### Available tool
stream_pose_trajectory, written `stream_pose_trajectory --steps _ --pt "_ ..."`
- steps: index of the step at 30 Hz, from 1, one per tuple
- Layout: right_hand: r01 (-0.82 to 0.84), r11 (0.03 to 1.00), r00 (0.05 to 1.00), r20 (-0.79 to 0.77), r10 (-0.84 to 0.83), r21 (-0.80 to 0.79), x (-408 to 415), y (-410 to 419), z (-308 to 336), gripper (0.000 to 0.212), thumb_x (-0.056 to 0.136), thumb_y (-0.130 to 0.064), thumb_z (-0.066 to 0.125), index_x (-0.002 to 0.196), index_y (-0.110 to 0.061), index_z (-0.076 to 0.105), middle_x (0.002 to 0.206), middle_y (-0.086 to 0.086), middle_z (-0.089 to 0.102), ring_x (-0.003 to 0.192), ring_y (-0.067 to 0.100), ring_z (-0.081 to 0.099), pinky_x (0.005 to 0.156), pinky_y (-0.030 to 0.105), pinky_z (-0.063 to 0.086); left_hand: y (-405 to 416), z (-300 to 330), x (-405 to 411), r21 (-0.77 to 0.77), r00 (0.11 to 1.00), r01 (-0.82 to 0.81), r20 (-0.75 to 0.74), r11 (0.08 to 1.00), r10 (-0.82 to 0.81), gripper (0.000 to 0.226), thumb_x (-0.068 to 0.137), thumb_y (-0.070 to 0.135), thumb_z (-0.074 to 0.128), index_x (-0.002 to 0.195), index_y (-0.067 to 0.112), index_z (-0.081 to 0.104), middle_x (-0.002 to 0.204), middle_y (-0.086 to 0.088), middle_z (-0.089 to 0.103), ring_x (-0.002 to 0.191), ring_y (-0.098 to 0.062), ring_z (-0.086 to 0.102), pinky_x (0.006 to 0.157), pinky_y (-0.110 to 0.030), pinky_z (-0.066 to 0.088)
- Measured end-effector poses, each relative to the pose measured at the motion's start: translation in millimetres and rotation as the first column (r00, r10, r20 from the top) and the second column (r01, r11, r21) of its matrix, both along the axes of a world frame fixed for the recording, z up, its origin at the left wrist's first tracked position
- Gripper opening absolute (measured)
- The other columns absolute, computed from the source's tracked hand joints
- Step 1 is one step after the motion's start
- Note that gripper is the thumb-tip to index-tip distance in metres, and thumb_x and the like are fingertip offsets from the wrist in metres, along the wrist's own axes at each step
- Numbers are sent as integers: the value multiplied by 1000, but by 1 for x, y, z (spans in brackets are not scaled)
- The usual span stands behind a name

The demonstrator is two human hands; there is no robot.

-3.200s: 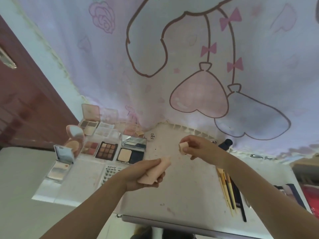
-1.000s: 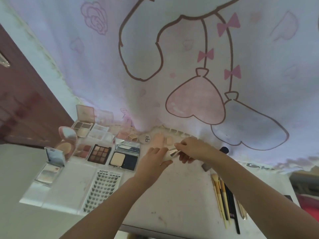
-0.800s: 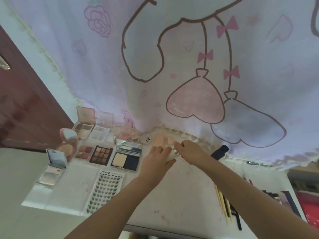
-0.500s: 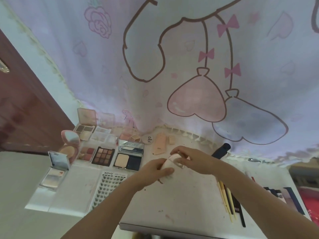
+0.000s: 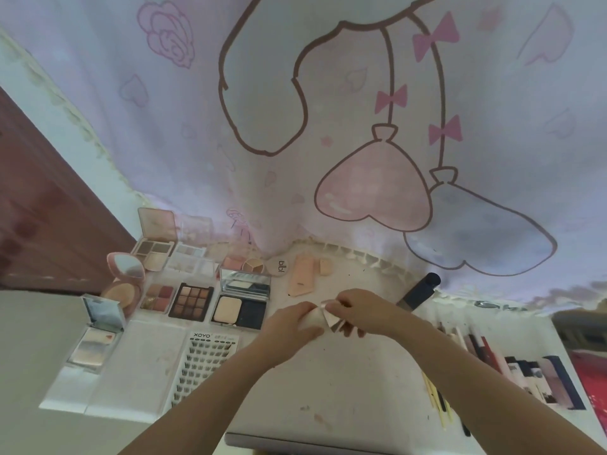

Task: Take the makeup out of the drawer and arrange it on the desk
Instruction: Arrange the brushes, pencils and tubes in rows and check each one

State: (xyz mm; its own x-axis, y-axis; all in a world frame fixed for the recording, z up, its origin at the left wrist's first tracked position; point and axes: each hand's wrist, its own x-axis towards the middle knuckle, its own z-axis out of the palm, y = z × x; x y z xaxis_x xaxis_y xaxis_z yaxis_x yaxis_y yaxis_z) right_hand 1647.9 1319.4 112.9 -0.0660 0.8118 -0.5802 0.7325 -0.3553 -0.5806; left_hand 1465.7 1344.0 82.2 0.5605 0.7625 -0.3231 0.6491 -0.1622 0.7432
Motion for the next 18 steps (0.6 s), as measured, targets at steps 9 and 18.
stream_pose_trajectory --steps 9,18 --pt "-353 875 934 76 348 332 -2 14 -13 22 94 -32 52 114 -29 59 108 -14 53 94 2 49 85 25 44 24 -12 -24 -512 989 51 146 858 29 29 91 25 60 118 13 55 106 -2 63 97 -15 59 84 -24 48" --pt "153 929 960 -275 -58 337 10 23 -22 21 93 -30 57 101 -49 55 100 -19 59 84 -5 59 65 7 46 39 -16 -57 -644 934 -47 242 764 262 30 84 23 69 112 18 59 106 -2 70 100 -19 66 90 -33 53"
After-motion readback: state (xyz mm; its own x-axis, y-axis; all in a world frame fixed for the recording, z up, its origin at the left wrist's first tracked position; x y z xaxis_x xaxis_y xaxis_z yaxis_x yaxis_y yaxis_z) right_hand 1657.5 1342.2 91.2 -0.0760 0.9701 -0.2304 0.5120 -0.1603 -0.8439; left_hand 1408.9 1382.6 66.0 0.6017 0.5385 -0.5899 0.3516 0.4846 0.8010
